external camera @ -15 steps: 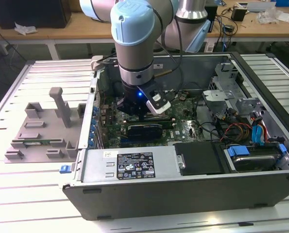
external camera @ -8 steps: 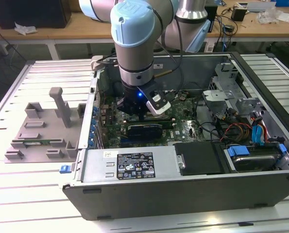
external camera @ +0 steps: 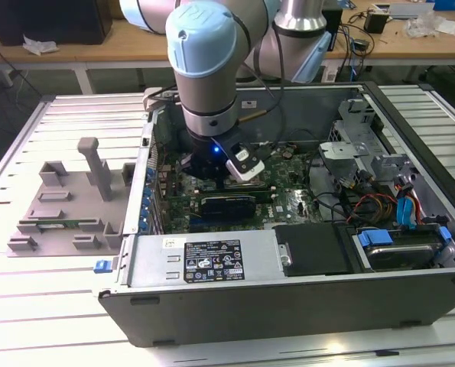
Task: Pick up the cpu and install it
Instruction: 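Install the second cpu locking lever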
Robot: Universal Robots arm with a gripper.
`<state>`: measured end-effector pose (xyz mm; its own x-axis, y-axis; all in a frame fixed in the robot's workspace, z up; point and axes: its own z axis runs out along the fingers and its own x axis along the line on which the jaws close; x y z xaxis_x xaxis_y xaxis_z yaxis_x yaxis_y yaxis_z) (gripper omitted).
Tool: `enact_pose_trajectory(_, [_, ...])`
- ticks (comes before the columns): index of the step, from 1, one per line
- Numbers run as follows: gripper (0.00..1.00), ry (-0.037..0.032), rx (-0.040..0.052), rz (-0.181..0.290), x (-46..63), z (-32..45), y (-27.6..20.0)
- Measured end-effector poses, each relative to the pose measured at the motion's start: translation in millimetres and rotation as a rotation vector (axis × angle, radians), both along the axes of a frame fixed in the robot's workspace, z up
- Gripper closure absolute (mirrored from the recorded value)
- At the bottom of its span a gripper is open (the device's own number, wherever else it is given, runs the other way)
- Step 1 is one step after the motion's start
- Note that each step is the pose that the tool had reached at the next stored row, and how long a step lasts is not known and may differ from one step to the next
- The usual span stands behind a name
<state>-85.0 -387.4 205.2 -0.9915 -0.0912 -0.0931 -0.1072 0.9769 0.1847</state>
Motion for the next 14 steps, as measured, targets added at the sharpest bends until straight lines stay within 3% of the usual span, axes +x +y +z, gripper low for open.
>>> enact_pose_trajectory(2, [0.89, -0.0087, 0.0086, 0.0, -2.5, -1.3, 0.0])
enact_pose_trajectory(3, [0.89, -0.0189, 0.0099, 0.0, -5.1, -3.6, 0.0])
enact_pose_trajectory(4, [0.89, -0.0286, 0.0289, 0.0, -7.1, -5.4, 0.0])
enact_pose_trajectory(5, [0.89, -0.0294, 0.0329, 0.0, -7.4, -5.3, 0.0])
enact_pose_trajectory(6, [0.89, -0.0295, 0.033, 0.0, -7.4, 0.2, 0.0])
enact_pose_trajectory(8, [0.89, -0.0294, 0.0266, 0.0, -7.4, 28.6, 0.3])
enact_pose_trajectory(11, [0.89, -0.0293, 0.0151, 0.0, -7.4, 54.2, 0.9])
enact_pose_trajectory(14, [0.89, -0.0255, -0.0029, -0.005, -0.8, 58.9, 1.3])
